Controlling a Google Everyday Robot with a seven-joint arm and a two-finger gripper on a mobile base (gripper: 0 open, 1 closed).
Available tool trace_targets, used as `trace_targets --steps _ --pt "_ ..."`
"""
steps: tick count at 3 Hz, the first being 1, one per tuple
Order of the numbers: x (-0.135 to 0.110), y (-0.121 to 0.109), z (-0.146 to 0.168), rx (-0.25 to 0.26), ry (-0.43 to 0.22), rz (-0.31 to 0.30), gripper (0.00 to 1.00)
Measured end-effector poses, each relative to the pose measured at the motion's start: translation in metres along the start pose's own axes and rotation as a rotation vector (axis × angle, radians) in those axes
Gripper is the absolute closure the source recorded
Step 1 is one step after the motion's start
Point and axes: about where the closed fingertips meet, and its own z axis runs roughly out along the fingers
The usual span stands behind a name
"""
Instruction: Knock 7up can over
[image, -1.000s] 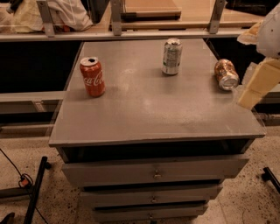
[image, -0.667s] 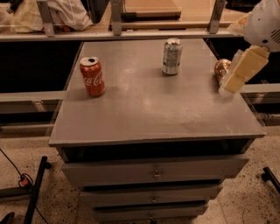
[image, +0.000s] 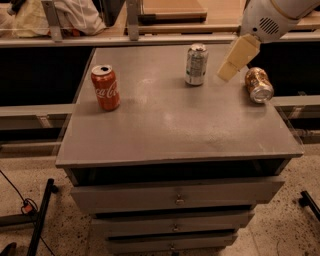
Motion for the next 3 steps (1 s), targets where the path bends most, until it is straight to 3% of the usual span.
trace_targets --steps 1,2,3 --pt "0.000 0.000 0.000 0.000 0.000 -0.001 0.00" --pt "-0.006 -0.013 0.007 0.023 -0.081 0.011 0.00" --pt "-0.011 -0.047 0.025 0.057 -0.179 0.048 0.00"
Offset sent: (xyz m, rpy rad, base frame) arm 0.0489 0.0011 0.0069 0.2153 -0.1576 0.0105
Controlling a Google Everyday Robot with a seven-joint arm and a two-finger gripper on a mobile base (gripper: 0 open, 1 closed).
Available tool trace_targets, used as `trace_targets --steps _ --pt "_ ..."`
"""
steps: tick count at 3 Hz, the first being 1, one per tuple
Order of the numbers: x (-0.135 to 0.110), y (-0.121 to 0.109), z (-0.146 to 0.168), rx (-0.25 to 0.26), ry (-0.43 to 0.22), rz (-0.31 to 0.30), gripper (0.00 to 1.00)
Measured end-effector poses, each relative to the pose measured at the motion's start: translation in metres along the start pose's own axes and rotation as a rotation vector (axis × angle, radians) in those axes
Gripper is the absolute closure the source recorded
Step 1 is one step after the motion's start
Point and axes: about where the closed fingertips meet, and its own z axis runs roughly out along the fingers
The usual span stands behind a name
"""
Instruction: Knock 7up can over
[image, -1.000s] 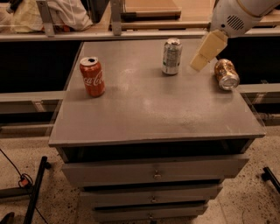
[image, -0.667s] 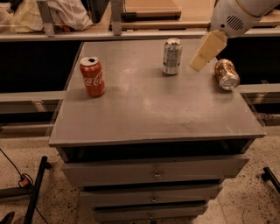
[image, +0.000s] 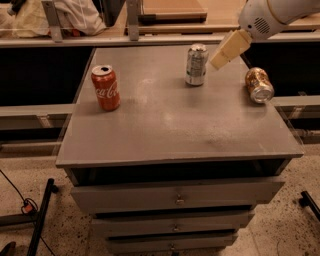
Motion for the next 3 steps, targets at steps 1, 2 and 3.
trace_targets --steps 1,2,3 --pt "0.004 -0.037 0.027 0.000 -0.095 0.044 0.00" --pt "0.006 -0.063 0.062 -0.032 -0.203 0.077 0.00" --pt "0.008 -0.068 0.094 -0.078 -0.314 0.091 0.00"
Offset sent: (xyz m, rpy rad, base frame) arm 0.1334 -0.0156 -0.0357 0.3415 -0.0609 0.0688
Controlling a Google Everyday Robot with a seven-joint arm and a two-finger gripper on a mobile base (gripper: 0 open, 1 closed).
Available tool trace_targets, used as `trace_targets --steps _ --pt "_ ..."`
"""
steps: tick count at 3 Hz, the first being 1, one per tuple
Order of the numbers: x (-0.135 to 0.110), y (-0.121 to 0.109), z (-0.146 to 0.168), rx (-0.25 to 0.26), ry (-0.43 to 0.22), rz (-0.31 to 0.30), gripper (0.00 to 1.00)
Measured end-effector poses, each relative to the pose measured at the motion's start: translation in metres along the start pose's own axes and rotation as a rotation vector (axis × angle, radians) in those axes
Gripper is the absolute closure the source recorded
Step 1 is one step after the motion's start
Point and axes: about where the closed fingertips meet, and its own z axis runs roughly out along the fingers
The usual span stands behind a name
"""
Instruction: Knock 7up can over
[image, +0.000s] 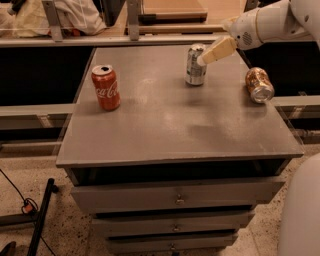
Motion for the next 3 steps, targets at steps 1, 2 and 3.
trace_targets --steps 1,2,3 --pt "0.007 -0.002 0.020 -0.033 -0.074 0.002 0.00" --pt "0.014 -0.004 0.034 -0.055 -0.156 0.022 0.00" --pt "0.022 -0.004 0.047 -0.074 -0.211 0.043 0.00"
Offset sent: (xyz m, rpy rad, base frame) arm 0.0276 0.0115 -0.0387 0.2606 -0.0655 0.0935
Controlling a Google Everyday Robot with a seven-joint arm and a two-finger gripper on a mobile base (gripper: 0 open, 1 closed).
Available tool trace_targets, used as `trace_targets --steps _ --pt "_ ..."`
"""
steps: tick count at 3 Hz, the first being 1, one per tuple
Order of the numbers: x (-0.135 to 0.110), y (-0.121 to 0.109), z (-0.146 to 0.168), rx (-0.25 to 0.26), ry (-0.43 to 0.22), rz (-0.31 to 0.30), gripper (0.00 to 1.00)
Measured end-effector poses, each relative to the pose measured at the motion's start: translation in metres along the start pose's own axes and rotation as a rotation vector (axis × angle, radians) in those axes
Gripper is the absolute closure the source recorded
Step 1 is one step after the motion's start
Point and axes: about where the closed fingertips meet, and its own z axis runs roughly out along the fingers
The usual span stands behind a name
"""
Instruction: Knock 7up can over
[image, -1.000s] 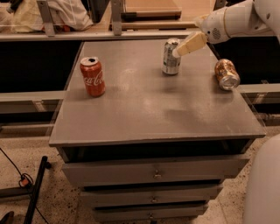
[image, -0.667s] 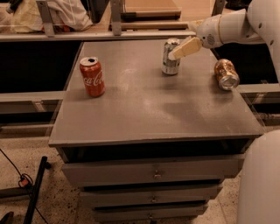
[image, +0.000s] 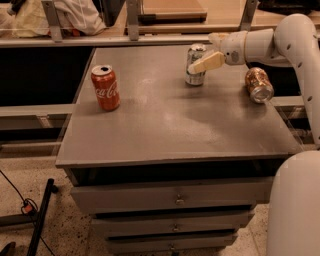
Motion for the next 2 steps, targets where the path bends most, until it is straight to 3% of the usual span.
trace_targets --steps 2 --pt "0.0157 -0.0024 0.0109 -0.021 -0.099 0.036 0.00"
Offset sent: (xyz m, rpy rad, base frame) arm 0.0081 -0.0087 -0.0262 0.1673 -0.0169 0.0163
